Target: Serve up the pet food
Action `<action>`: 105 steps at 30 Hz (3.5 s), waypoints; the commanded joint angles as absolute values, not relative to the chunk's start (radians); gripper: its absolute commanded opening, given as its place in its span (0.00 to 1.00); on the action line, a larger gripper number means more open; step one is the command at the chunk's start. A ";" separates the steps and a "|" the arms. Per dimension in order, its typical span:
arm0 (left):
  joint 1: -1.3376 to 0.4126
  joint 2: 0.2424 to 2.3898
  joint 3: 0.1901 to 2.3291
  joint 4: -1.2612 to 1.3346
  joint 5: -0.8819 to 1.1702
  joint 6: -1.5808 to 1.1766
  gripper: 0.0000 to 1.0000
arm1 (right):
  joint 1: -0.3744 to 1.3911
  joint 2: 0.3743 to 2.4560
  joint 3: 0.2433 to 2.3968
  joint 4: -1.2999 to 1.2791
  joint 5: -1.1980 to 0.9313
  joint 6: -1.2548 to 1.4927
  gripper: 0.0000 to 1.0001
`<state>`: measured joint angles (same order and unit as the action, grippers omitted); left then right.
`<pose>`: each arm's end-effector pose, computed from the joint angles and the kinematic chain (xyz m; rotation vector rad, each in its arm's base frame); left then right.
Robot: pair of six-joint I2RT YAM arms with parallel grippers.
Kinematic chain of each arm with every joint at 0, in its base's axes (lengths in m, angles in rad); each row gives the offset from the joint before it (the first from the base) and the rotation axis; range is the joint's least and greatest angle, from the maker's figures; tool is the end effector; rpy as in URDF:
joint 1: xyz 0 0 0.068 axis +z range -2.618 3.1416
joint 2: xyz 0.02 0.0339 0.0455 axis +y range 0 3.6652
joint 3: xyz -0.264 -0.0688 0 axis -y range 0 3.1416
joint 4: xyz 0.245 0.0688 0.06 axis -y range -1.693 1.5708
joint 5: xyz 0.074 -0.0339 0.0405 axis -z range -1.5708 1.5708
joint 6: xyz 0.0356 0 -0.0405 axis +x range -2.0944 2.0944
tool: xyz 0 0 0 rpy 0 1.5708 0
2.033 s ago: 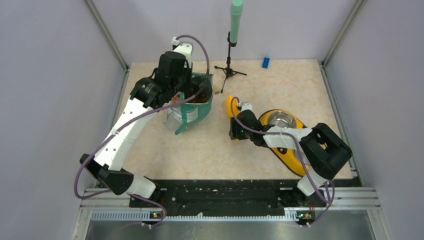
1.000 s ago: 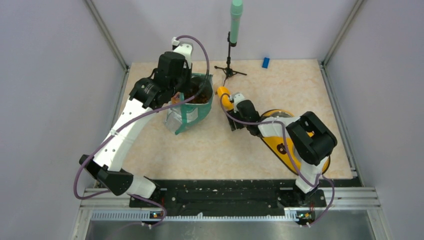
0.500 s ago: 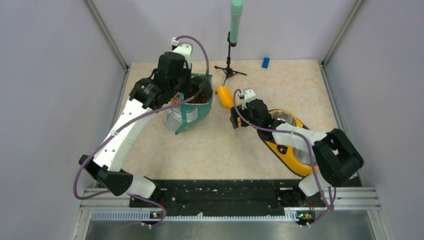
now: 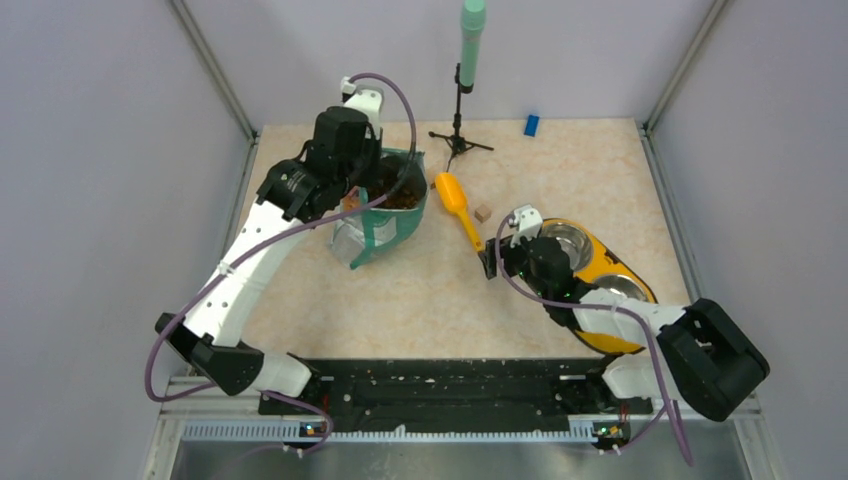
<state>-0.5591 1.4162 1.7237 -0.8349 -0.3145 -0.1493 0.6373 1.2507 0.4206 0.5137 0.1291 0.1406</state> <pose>0.2499 -0.1434 0.4514 0.2357 2.0581 -0.1045 0.2040 0.1453 0.1898 -0.3814 1.8667 0.4093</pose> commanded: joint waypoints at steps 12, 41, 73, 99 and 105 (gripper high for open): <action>-0.555 1.346 1.679 -0.789 -0.327 -0.177 0.00 | 0.635 1.506 0.408 0.898 0.082 0.158 0.76; -0.555 1.380 1.722 -0.789 -0.361 -0.130 0.00 | 0.662 1.916 0.607 0.934 0.155 0.139 0.51; -0.554 1.371 1.710 -0.790 -0.355 -0.119 0.00 | 0.684 1.804 0.584 0.792 0.034 0.233 0.00; -0.554 1.384 1.736 -0.798 -0.322 -0.136 0.00 | 0.715 1.746 0.473 0.786 0.285 0.132 0.60; -0.554 1.392 1.751 -0.803 -0.322 -0.142 0.00 | 0.742 1.776 0.483 0.790 0.287 0.086 0.62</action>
<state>-0.5591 1.3933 1.6978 -0.8207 -0.3042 -0.1307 0.7250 1.7519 0.4911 0.8497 0.2649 0.1295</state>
